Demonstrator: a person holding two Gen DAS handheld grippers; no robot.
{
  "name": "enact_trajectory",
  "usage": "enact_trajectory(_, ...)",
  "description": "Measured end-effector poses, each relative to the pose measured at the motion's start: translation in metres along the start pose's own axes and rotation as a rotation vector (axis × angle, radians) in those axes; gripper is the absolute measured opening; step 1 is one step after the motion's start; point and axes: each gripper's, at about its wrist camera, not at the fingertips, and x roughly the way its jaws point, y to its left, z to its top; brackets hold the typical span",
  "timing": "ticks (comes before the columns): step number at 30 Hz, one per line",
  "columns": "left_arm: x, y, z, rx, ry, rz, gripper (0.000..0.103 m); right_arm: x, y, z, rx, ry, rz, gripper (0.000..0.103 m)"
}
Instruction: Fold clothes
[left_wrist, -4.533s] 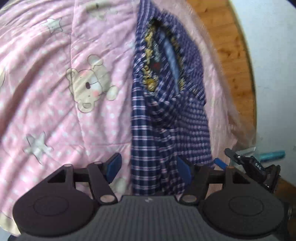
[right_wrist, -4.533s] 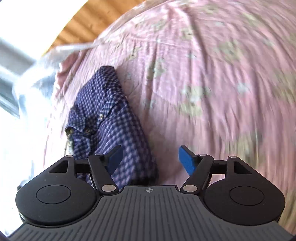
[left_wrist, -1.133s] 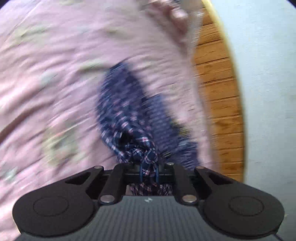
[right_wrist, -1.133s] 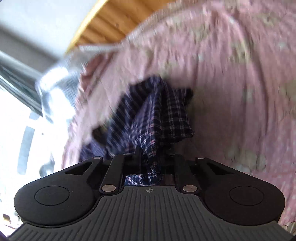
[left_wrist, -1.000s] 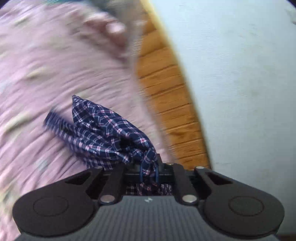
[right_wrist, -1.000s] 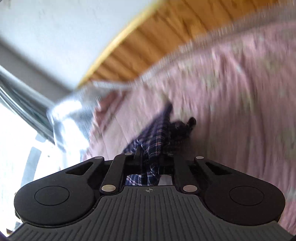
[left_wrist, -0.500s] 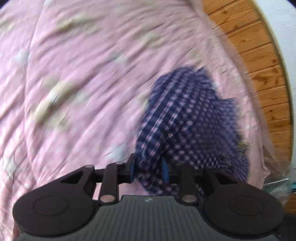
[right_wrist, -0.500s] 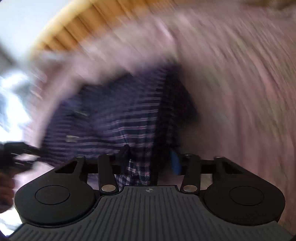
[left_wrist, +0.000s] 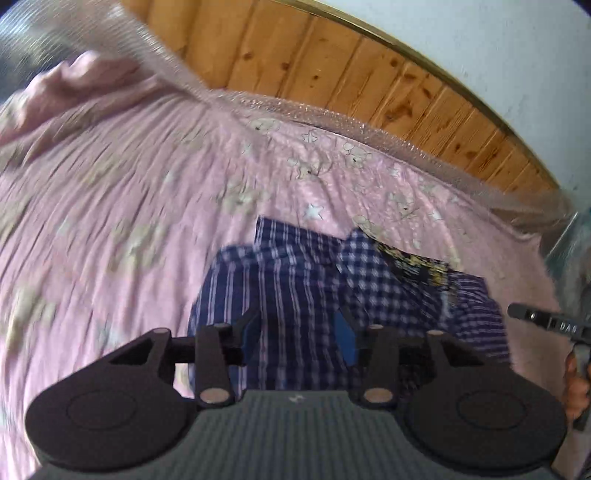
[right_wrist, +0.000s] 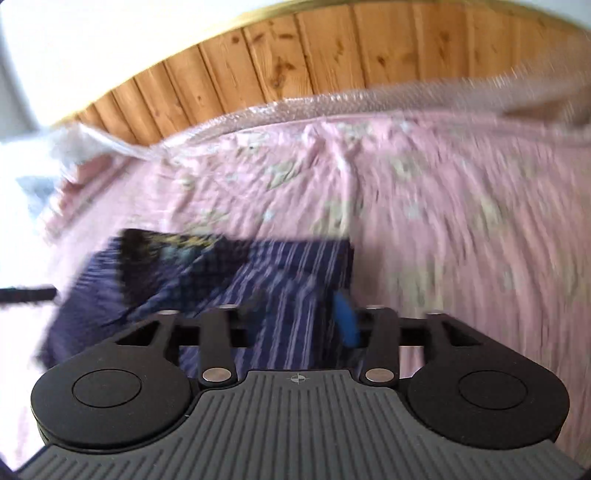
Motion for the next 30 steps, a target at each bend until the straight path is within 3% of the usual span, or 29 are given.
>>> enact_trajectory(1, 0.012, 0.000, 0.006, 0.027, 0.001, 0.024, 0.055, 0.012, 0.006, 0.008, -0.037, 0.005, -0.030, 0.057)
enact_trajectory(2, 0.024, -0.001, 0.010, 0.055, 0.015, 0.047, 0.056, 0.024, 0.010, 0.015, -0.073, 0.022, -0.052, 0.048)
enact_trajectory(3, 0.039, 0.001, 0.014, 0.081, 0.042, 0.055, 0.055, 0.037, 0.011, 0.016, -0.108, 0.072, -0.051, 0.031)
enact_trajectory(4, 0.047, 0.001, 0.018, 0.098, 0.054, 0.044, 0.054, 0.047, 0.013, 0.015, -0.152, 0.119, -0.053, 0.000)
enact_trajectory(7, 0.057, -0.002, 0.031, 0.135, 0.052, -0.012, 0.054, 0.048, 0.014, 0.011, -0.229, 0.146, -0.110, 0.000)
enact_trajectory(9, 0.056, -0.004, 0.035, 0.138, 0.033, -0.032, 0.054, 0.045, 0.009, 0.009, -0.215, 0.155, -0.152, 0.000)
enact_trajectory(13, 0.069, 0.008, 0.029, 0.081, 0.068, -0.050, 0.059, 0.049, -0.004, 0.006, -0.172, 0.185, -0.236, 0.000)
enact_trajectory(16, 0.046, 0.012, 0.031, 0.025, 0.002, -0.098, 0.051, 0.024, 0.007, 0.018, -0.176, 0.094, -0.284, 0.001)
enact_trajectory(18, 0.019, 0.011, 0.033, -0.003, -0.077, -0.138, 0.054, -0.006, 0.027, 0.032, -0.166, 0.001, -0.221, 0.007)
enact_trajectory(19, 0.015, 0.011, 0.030, -0.006, -0.069, -0.151, 0.055, -0.015, 0.038, 0.035, -0.162, -0.010, -0.178, 0.011)
enact_trajectory(20, 0.014, 0.010, 0.025, -0.005, -0.043, -0.161, 0.056, -0.017, 0.047, 0.035, -0.154, 0.005, -0.127, 0.011)
enact_trajectory(22, 0.037, 0.013, 0.007, 0.022, 0.083, -0.065, 0.054, -0.005, 0.057, 0.022, -0.151, 0.093, -0.068, 0.013)
enact_trajectory(24, 0.036, 0.022, -0.003, -0.008, 0.052, -0.066, 0.054, 0.019, 0.052, -0.002, -0.157, 0.188, -0.089, 0.012)
enact_trajectory(25, 0.031, 0.026, -0.002, -0.062, 0.056, -0.078, 0.051, 0.017, 0.046, -0.011, -0.136, 0.128, -0.074, 0.012)
enact_trajectory(27, 0.011, 0.030, -0.002, -0.138, 0.032, -0.134, 0.050, 0.008, 0.041, -0.008, -0.035, 0.138, -0.097, 0.012)
enact_trajectory(28, -0.006, 0.028, -0.005, -0.146, -0.010, -0.190, 0.057, -0.006, 0.045, -0.005, -0.002, 0.108, -0.099, 0.016)
enact_trajectory(29, -0.015, 0.023, -0.013, -0.123, -0.019, -0.202, 0.068, -0.019, 0.050, -0.002, 0.023, 0.079, -0.093, 0.017)
enact_trajectory(30, -0.021, 0.018, -0.023, -0.088, -0.013, -0.197, 0.071, -0.031, 0.056, -0.003, 0.024, 0.060, -0.069, 0.022)
